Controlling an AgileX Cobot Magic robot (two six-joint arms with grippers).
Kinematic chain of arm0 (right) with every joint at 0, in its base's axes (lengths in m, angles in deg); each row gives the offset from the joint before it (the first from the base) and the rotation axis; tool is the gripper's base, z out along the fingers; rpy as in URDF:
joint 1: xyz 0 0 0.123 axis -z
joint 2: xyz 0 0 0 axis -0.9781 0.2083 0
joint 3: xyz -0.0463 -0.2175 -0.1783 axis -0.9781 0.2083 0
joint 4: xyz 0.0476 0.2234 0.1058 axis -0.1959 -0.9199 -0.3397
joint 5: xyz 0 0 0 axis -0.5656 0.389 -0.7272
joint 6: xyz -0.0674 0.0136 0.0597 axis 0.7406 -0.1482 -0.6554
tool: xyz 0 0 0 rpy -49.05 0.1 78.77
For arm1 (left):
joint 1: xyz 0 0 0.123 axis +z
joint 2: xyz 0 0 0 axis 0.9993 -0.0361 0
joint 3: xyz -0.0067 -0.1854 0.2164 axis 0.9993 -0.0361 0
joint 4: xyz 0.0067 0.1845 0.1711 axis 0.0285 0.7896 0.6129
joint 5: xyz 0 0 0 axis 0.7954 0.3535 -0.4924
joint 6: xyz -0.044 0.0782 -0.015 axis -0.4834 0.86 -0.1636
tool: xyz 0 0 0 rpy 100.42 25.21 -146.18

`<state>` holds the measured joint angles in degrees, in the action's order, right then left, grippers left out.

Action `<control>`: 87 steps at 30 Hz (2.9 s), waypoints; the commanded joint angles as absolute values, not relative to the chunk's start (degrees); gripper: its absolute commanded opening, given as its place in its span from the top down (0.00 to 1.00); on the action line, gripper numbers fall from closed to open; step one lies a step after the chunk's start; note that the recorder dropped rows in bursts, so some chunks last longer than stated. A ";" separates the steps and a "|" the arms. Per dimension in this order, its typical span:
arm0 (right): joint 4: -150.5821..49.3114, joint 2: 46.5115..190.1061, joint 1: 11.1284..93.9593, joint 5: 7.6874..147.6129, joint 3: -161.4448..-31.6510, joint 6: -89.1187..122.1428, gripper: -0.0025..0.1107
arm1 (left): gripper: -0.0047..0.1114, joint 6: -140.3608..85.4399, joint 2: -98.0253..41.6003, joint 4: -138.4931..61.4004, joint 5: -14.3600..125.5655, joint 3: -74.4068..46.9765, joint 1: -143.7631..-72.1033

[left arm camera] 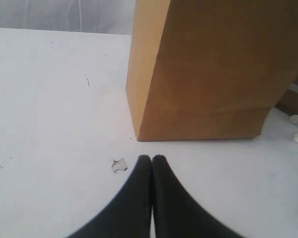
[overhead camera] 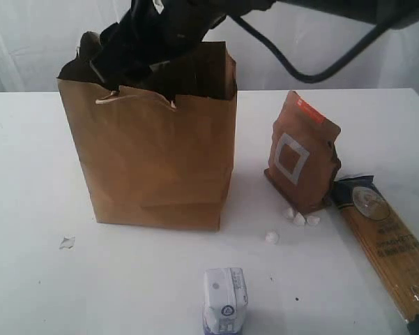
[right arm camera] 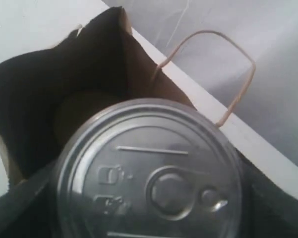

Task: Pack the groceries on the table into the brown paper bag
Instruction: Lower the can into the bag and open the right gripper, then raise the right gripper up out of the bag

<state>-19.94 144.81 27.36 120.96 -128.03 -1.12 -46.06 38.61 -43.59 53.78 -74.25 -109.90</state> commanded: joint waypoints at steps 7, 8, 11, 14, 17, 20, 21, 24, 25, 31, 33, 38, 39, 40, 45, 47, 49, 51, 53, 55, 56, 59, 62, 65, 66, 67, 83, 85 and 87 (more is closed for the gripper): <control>-30.04 146.69 31.86 114.45 -129.16 -3.57 0.90 | 0.96 -46.19 38.91 -43.99 53.98 -74.41 -109.89; -30.37 147.16 32.03 114.45 -129.16 -3.57 0.90 | 0.96 -46.19 38.91 -43.99 53.98 -74.41 -109.89; -31.38 148.23 32.38 114.45 -129.16 -3.57 0.90 | 0.96 -46.19 38.91 -43.99 53.98 -74.41 -109.89; -32.10 149.35 32.98 114.92 -129.16 -3.57 0.90 | 0.96 -46.19 38.91 -43.99 53.98 -74.41 -109.89; -32.67 150.07 33.38 115.82 -129.16 -3.47 0.90 | 0.96 -46.19 38.91 -43.99 53.98 -74.41 -109.89; -32.92 150.20 33.51 116.23 -129.16 -3.47 0.83 | 0.96 -46.19 38.91 -43.99 53.98 -74.41 -109.89; -32.92 150.20 33.51 116.51 -129.16 -3.47 0.78 | 0.96 -46.19 38.91 -43.99 53.98 -74.41 -109.89; -33.05 149.99 33.51 117.37 -129.16 -2.83 0.55 | 0.96 -46.19 38.91 -43.99 53.98 -74.41 -109.89; -33.05 149.95 33.51 117.53 -129.16 -2.51 0.49 | 0.96 -46.19 38.91 -43.99 53.98 -74.41 -109.89; -33.05 148.31 33.51 118.65 -129.88 -2.51 0.36 | 0.96 -46.19 38.91 -43.99 53.98 -74.41 -109.89; -33.05 147.40 33.51 118.65 -129.88 -2.51 0.36 | 0.96 -46.19 38.91 -43.99 53.98 -74.41 -109.89; -32.82 145.77 33.51 117.50 -129.88 -2.40 0.36 | 0.96 -46.19 38.91 -43.99 53.98 -74.41 -109.89; -32.82 145.53 33.51 116.99 -130.01 -2.40 0.36 | 0.96 -46.19 38.91 -43.99 53.98 -74.41 -109.89; -32.82 145.53 33.51 117.00 -130.48 -2.40 0.36 | 0.96 -46.19 38.91 -43.99 53.98 -74.41 -109.89; -32.82 146.33 33.51 121.11 -131.51 -2.68 0.35 | 0.96 -46.19 38.91 -43.99 53.98 -74.41 -109.89; -32.74 146.83 33.51 122.55 -131.51 -2.27 0.33 | 0.96 -46.19 38.91 -43.99 53.98 -74.41 -109.89; -32.74 147.08 33.51 122.94 -131.51 -1.33 0.29 | 0.96 -46.19 38.91 -43.99 53.98 -74.41 -109.89; -32.74 147.08 33.51 122.70 -131.51 -0.56 0.25 | 0.96 -46.19 38.91 -43.99 53.98 -74.41 -109.89; -32.74 147.08 33.51 122.17 -131.51 -0.56 0.23 | 0.96 -46.19 38.91 -43.99 53.98 -74.41 -109.89; -32.74 147.08 33.51 122.17 -131.51 -0.43 0.22 | 0.96 -46.19 38.91 -43.99 53.98 -74.41 -109.89; -32.74 147.08 33.51 122.17 -131.51 -0.15 0.22 | 0.96 -46.19 38.91 -43.99 53.98 -74.41 -109.89; -32.74 147.08 33.51 122.17 -131.51 0.59 0.22 | 0.96 -46.19 38.91 -43.99 53.98 -74.41 -109.89; -32.74 147.08 33.51 122.17 -131.51 0.59 0.22 | 0.96 -46.19 38.91 -43.99 53.98 -74.41 -109.89; -32.74 147.08 33.51 122.17 -131.51 0.59 0.22 | 0.96 -46.19 38.91 -43.99 53.98 -74.41 -109.89; -32.86 147.08 33.51 122.17 -131.51 0.57 0.22 | 0.96 -46.19 38.91 -43.99 53.98 -74.41 -109.89; -32.86 146.95 33.51 122.17 -131.51 0.57 0.22 | 0.96 -46.19 38.91 -43.99 53.98 -74.41 -109.89; -32.62 136.45 33.39 126.39 -131.56 7.41 0.35 | 0.96 -46.19 38.91 -43.99 53.98 -74.41 -109.89; -32.49 134.77 33.31 129.38 -131.56 8.25 0.39 | 0.96 -46.19 38.91 -43.99 53.98 -74.41 -109.89; -31.51 133.07 32.25 133.42 -131.56 8.69 0.45 | 0.96 -46.19 38.91 -43.99 53.98 -74.41 -109.89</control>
<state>-32.78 135.22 32.89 128.64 -131.15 7.39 -46.06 38.61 -43.59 53.78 -74.25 -109.90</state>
